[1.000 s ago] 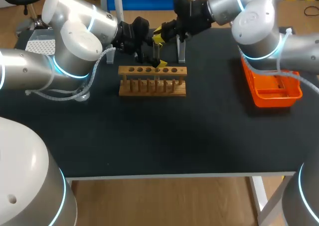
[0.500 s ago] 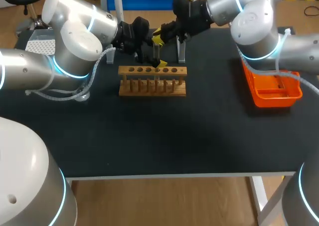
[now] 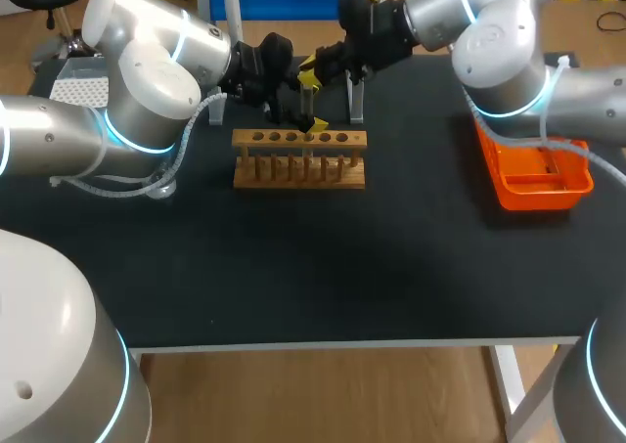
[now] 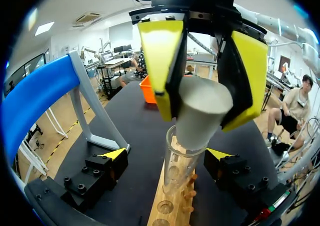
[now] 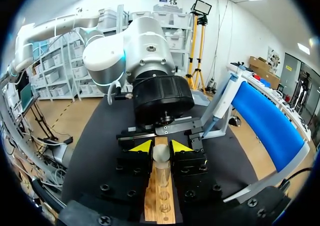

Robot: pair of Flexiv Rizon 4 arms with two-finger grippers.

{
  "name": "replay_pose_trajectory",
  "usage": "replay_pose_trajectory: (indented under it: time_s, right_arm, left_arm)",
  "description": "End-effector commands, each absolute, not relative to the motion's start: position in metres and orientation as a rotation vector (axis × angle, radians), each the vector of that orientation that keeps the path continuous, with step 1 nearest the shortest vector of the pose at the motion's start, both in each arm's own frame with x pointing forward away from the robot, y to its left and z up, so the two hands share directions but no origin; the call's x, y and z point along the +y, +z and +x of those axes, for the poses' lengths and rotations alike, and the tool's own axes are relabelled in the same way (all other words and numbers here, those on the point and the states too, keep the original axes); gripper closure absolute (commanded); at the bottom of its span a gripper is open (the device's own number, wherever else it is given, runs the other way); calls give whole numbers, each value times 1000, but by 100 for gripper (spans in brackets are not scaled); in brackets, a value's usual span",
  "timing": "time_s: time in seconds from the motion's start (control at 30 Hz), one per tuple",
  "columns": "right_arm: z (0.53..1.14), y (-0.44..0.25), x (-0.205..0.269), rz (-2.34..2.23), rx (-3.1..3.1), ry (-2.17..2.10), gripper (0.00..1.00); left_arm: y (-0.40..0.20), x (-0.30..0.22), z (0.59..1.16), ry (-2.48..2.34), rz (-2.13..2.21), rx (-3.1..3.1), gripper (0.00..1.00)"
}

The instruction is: Invert the test tube, pick up the pipette, mount the tip to pipette, aspirate from beaker and dispense into the tube, eject the tip, return the pipette, and cap with the stopper.

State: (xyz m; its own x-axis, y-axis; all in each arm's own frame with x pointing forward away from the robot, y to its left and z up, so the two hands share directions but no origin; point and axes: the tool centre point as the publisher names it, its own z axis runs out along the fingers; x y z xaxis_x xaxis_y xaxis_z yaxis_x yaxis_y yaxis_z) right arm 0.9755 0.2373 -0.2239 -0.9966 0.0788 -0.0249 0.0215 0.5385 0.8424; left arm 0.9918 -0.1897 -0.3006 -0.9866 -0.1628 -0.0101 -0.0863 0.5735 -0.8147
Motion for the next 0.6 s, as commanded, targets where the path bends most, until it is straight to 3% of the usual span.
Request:
replay_pose_trajectory:
  time_s: [0.03,0.6]
  right_arm:
    - [977,-224,237,90,2693,1485,100]
    - [978,-221,238,89,2682,1503,100]
  left_arm:
    - [-300,-190,993,-1395,-215,2717,0]
    - [-300,-190,993,-1395,-215,2717,0]
